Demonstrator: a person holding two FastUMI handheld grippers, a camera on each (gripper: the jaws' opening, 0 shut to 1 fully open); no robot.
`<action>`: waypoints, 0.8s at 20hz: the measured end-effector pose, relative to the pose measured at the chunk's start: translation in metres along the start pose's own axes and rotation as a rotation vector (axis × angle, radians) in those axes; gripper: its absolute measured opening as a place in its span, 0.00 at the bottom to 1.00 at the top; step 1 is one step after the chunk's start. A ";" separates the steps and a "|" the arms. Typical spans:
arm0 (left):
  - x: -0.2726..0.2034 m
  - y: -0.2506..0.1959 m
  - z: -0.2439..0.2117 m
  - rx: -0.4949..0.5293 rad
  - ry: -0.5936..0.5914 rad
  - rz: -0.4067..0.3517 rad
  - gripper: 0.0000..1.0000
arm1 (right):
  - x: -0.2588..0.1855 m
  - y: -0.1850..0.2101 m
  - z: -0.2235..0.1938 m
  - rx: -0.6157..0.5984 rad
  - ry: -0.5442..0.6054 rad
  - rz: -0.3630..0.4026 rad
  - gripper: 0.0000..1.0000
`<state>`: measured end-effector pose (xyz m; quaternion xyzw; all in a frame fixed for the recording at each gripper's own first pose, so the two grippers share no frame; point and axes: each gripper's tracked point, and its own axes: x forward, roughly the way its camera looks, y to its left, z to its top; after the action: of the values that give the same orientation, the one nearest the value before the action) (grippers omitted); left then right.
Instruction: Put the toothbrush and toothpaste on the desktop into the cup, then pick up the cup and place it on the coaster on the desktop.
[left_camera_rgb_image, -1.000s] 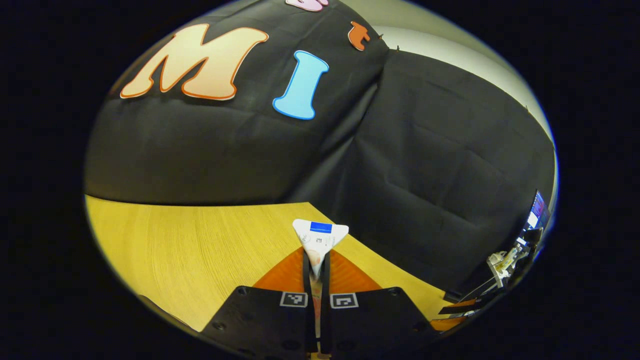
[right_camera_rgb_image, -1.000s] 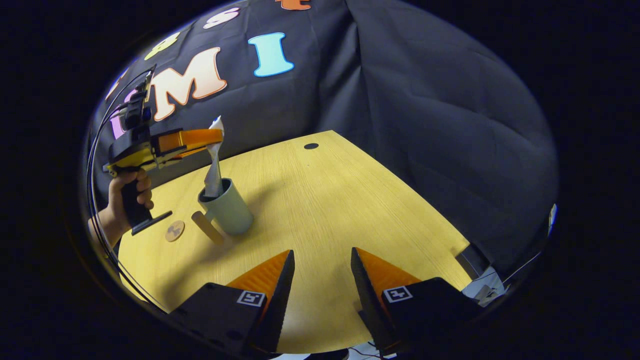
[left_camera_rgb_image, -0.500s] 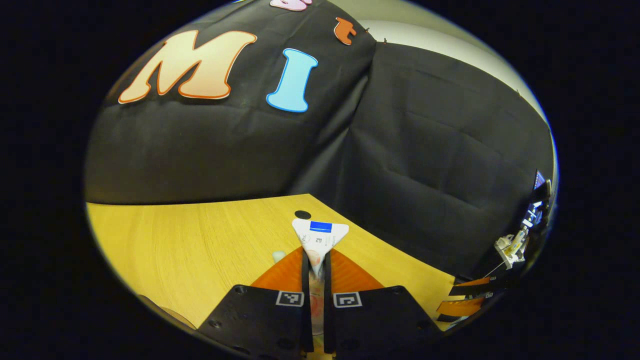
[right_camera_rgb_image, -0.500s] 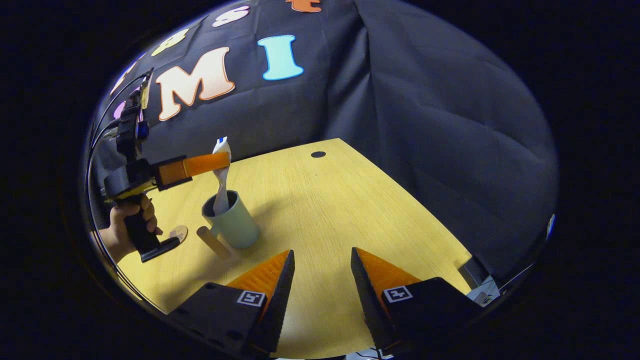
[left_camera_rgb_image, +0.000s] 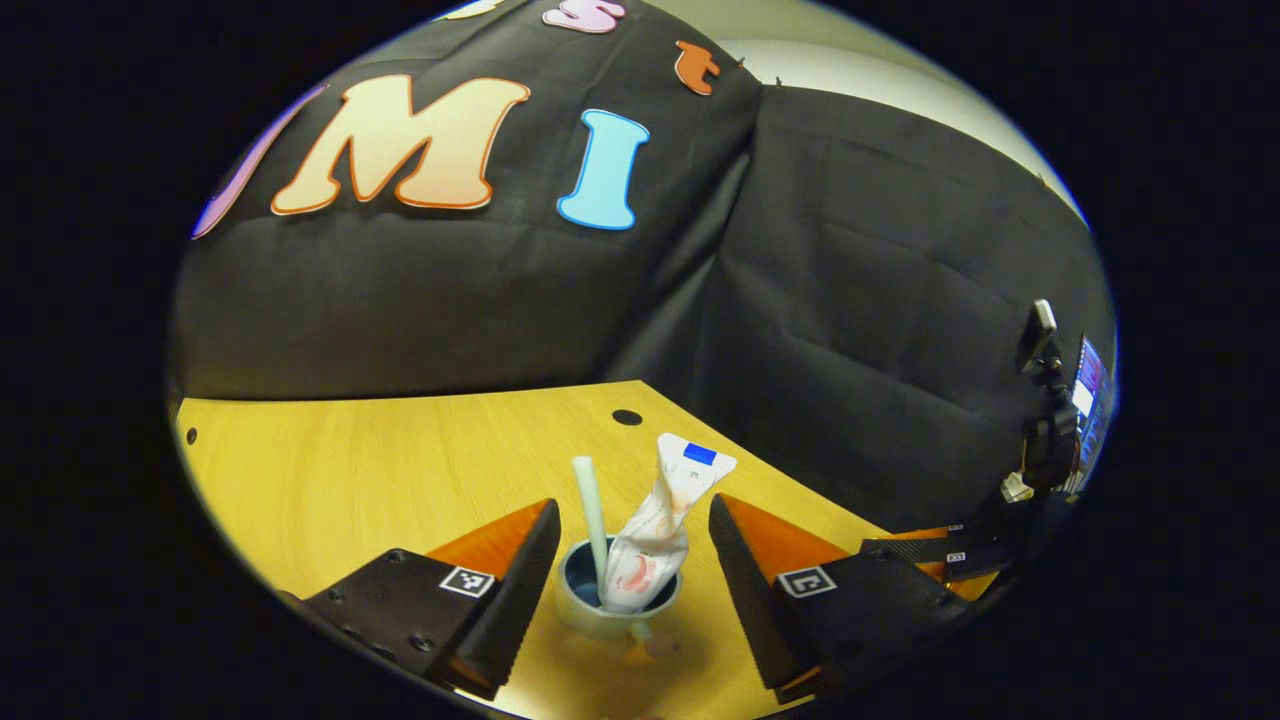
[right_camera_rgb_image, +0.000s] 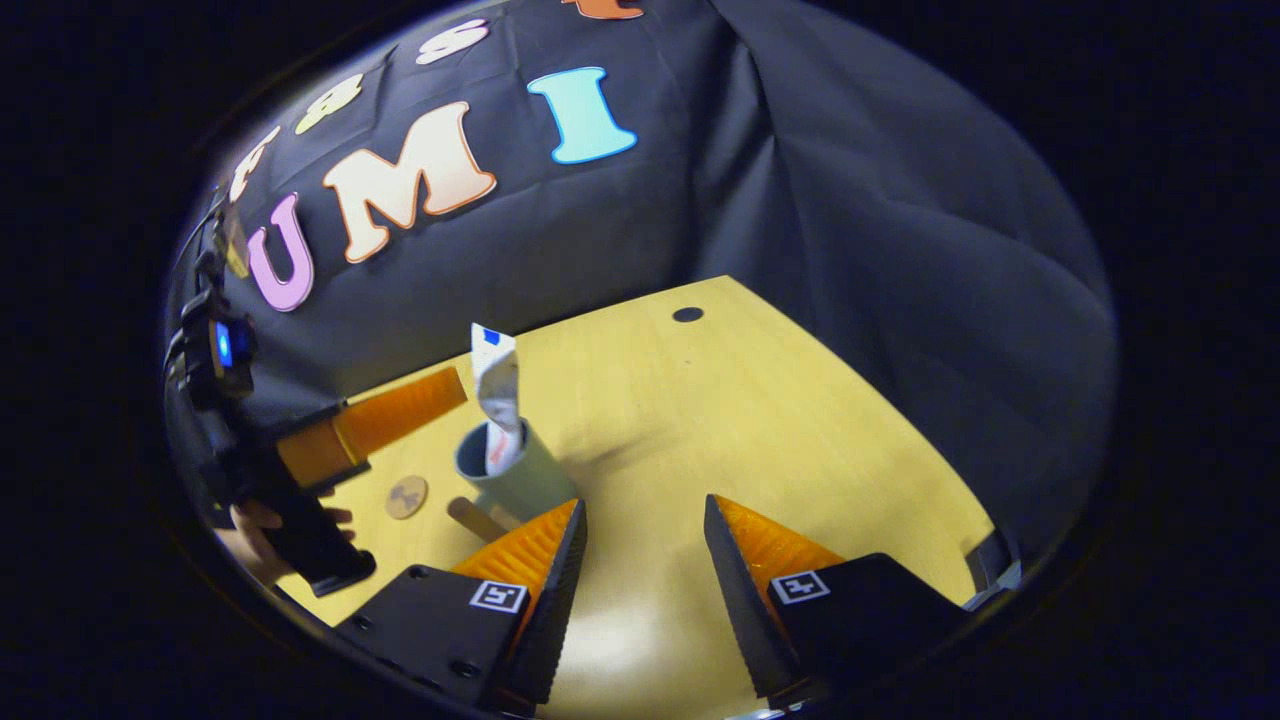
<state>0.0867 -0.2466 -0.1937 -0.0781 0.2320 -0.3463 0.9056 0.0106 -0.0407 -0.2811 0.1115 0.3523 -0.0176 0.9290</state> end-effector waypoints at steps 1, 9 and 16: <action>-0.008 0.005 -0.002 0.001 0.003 0.022 0.89 | 0.003 0.008 0.001 -0.001 0.017 0.028 0.73; -0.090 0.061 0.003 0.029 -0.039 0.223 0.93 | 0.021 0.076 -0.017 0.045 0.285 0.177 0.94; -0.157 0.109 -0.008 0.019 -0.047 0.395 0.95 | 0.039 0.106 -0.041 0.036 0.432 0.163 0.98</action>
<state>0.0447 -0.0609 -0.1759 -0.0307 0.2182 -0.1622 0.9618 0.0251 0.0734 -0.3158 0.1574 0.5324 0.0755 0.8283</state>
